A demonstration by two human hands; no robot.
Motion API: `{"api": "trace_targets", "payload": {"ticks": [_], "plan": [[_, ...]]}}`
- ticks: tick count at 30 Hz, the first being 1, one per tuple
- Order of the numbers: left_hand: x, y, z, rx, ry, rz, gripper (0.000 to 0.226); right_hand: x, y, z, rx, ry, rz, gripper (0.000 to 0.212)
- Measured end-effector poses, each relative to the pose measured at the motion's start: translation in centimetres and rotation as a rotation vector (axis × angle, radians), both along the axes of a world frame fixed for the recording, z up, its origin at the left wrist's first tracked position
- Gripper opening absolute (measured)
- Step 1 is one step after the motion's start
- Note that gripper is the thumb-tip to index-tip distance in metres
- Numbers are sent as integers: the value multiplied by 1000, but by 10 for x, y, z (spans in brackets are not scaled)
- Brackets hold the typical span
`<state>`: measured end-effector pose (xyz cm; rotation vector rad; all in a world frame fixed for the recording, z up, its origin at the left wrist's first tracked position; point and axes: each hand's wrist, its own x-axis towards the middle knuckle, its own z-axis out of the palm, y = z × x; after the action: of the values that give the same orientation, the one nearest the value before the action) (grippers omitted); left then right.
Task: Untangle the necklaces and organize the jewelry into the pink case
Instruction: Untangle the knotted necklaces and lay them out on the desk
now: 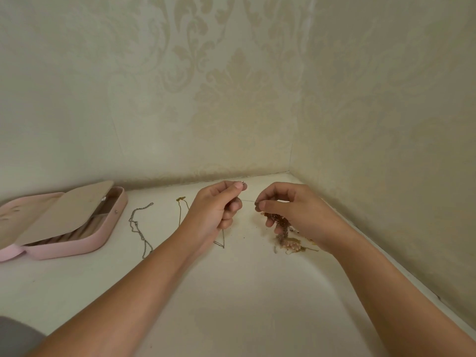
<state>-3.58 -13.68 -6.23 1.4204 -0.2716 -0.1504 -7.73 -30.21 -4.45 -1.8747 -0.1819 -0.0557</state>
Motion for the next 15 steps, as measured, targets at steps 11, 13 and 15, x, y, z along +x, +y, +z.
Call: {"api": "trace_targets", "payload": {"ticks": [11, 13, 15], "plan": [[13, 8, -5, -173, 153, -24, 13, 0, -13, 4, -112, -4, -68, 12], [16, 12, -4, -341, 201, 38, 14, -1, -15, 6, -135, 8, -90, 16], [21, 19, -4, -300, 177, 133, 14, -1, -17, 7, -147, 26, -108, 18]]}}
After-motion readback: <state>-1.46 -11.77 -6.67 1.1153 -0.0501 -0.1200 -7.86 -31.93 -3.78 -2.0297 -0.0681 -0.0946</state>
